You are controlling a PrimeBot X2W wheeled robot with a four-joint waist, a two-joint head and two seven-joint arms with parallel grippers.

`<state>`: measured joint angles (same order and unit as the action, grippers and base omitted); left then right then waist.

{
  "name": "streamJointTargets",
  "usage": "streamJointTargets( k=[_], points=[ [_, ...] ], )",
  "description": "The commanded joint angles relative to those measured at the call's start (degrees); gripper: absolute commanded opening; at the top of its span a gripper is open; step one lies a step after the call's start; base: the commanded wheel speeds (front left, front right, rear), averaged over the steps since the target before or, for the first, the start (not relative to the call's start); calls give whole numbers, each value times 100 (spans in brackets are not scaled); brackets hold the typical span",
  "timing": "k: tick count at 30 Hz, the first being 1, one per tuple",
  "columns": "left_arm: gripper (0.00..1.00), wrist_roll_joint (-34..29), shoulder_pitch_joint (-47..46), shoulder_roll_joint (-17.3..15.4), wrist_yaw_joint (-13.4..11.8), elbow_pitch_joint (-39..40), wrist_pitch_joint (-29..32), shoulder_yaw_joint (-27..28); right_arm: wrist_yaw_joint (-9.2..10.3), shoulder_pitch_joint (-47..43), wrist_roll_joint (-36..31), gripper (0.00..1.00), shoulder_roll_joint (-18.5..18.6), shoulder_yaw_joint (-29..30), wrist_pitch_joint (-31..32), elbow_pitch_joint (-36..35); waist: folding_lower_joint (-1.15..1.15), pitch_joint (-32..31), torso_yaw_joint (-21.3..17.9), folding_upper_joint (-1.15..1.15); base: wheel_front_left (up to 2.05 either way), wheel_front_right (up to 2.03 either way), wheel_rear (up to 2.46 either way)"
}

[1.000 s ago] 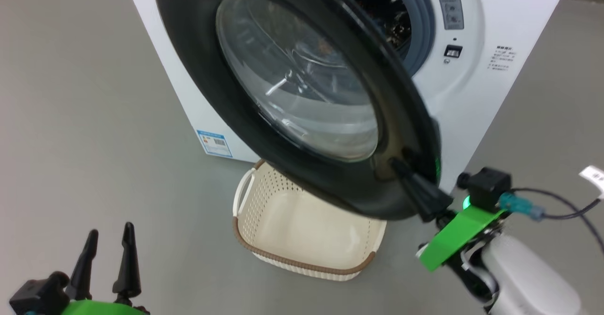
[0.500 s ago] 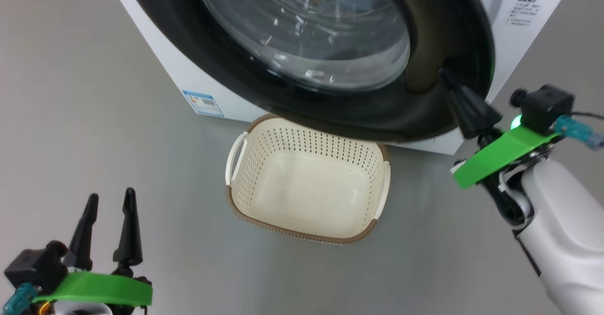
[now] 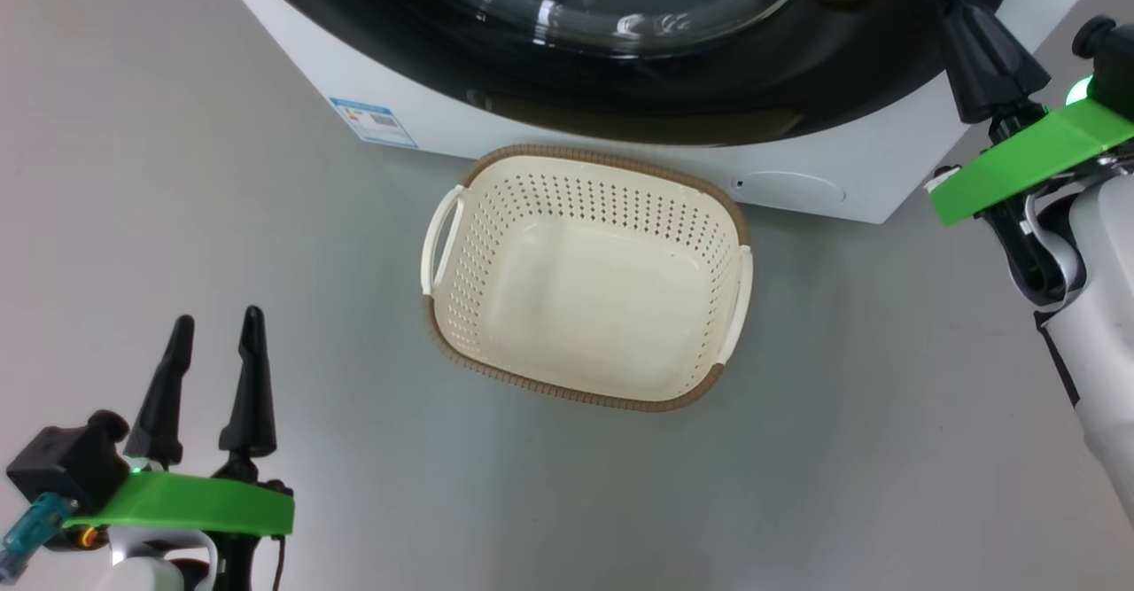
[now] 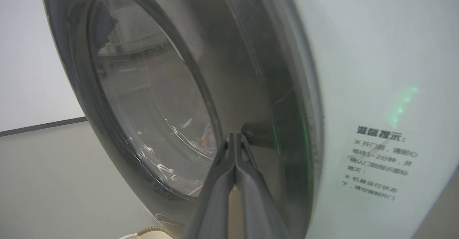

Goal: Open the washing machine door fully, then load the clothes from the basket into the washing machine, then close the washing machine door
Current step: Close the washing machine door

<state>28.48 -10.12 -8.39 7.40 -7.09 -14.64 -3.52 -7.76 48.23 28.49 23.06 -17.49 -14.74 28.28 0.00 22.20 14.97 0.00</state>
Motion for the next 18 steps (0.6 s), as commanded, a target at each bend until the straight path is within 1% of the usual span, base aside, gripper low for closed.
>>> streamJointTargets(
  k=[1, 7, 16, 17, 18],
  points=[
    [100, 31, -154, -217, 9, 131, -36, 223, 27, 165, -95, 0, 56, 106, -26, -38, 0, 60, 46, 0, 0, 0, 0],
    [100, 25, -152, -242, 9, 104, -36, 257, 27, 234, -173, 0, 10, 165, -26, 12, 0, 7, 31, 0, 0, 0, 0],
    [100, 8, -114, -232, 9, 7, -36, 198, 27, -138, -220, 0, -139, 175, -26, -28, 0, -275, -98, 0, 0, 0, 0],
    [100, 5, -109, -235, 9, -7, -36, 192, 27, -194, -230, 12, -159, 182, -26, -43, 0, -321, -116, 0, 0, 0, 0],
    [100, 5, -102, -242, 9, -18, -36, 186, 27, -251, -235, 33, -176, 189, -26, -59, 0, -371, -134, 0, 0, 0, 0]
  ],
)
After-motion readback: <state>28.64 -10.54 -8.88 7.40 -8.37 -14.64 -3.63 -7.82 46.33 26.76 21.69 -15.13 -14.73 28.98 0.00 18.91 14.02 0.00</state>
